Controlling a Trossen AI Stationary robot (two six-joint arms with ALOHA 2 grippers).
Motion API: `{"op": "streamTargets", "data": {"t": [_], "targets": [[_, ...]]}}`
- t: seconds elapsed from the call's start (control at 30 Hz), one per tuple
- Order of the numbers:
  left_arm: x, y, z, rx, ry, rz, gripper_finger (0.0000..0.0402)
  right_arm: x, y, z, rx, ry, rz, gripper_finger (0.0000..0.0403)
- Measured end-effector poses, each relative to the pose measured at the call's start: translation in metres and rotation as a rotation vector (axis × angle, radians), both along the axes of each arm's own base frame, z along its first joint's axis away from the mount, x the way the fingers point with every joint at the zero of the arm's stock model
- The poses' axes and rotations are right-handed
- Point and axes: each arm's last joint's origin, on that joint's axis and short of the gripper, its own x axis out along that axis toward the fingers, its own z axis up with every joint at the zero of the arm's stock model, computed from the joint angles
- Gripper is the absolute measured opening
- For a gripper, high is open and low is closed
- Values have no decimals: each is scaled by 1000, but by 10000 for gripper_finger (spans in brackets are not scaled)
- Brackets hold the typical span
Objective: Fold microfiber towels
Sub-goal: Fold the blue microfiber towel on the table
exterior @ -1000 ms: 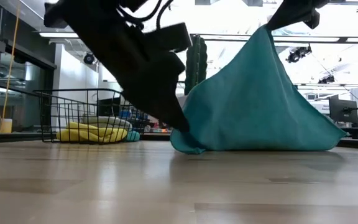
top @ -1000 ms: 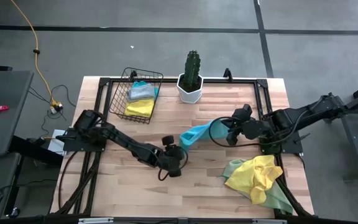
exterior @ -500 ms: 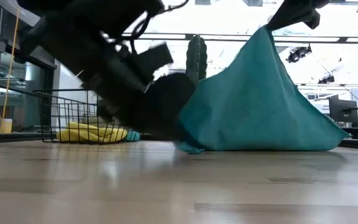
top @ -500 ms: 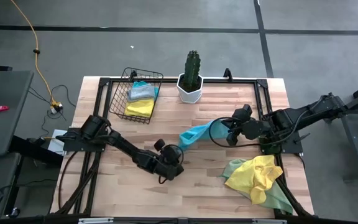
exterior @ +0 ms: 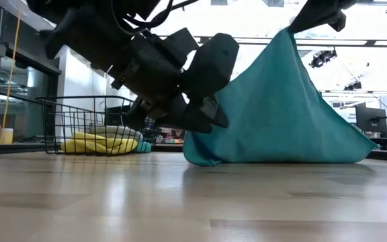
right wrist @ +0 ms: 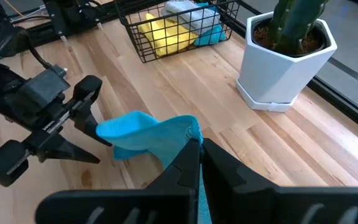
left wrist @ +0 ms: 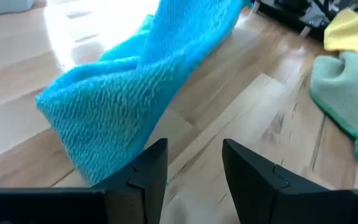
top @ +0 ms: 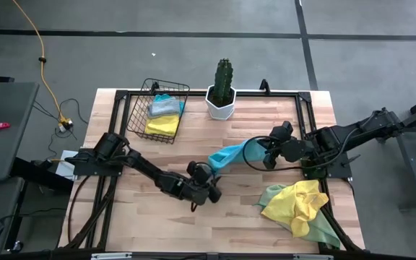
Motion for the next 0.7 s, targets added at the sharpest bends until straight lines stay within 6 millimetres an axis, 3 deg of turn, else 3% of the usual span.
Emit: {"op": "streamTargets", "data": {"t": [0.1,0.37,0.7], "targets": [[1,6,-3,15,15,17,142,0,0,0,0,0,0,0],[2,30,-37,6,154,48,142,-2,9,-1,63,-6,50,0],[-12,28,-33,141,292,84,129,-26,44,-16,268,198,225,0]]}}
